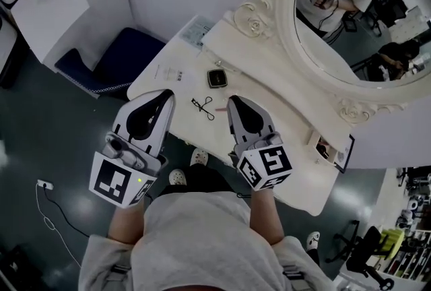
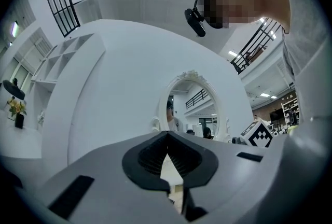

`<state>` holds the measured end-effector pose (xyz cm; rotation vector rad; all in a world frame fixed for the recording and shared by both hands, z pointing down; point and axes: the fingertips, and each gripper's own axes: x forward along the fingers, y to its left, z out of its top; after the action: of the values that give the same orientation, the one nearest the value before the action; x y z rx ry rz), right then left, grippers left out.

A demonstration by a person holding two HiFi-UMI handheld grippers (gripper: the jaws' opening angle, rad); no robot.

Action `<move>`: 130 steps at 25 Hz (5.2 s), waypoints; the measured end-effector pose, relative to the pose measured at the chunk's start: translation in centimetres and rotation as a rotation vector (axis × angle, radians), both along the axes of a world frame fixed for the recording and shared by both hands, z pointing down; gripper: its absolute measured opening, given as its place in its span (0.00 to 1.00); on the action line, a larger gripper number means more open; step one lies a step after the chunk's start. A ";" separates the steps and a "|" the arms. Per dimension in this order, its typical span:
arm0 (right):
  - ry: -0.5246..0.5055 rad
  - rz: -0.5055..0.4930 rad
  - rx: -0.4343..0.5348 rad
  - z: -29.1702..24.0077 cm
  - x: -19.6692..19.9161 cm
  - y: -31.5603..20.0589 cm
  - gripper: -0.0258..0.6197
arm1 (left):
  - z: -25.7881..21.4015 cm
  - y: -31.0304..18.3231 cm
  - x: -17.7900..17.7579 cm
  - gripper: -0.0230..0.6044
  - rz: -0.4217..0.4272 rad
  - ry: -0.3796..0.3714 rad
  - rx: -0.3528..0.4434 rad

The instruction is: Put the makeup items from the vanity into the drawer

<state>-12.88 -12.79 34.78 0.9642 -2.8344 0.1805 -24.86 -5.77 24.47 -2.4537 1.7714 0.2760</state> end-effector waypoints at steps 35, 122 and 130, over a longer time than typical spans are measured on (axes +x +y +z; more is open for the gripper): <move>0.478 -0.355 -0.305 19.0 -5.8 -1.0 0.08 | 4.7 -1.6 -4.8 0.06 -0.236 0.035 -0.127; -0.146 -0.085 -0.167 3.2 -2.3 3.9 0.09 | 4.8 3.4 -0.8 0.06 -0.007 0.000 -0.142; -0.160 -0.023 -0.105 1.4 -0.4 5.3 0.09 | 4.0 3.1 1.2 0.06 0.074 0.011 -0.104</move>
<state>-13.25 -7.52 36.15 0.9345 -2.9426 0.4180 -23.66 -2.70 28.49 -2.5980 1.7440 0.2089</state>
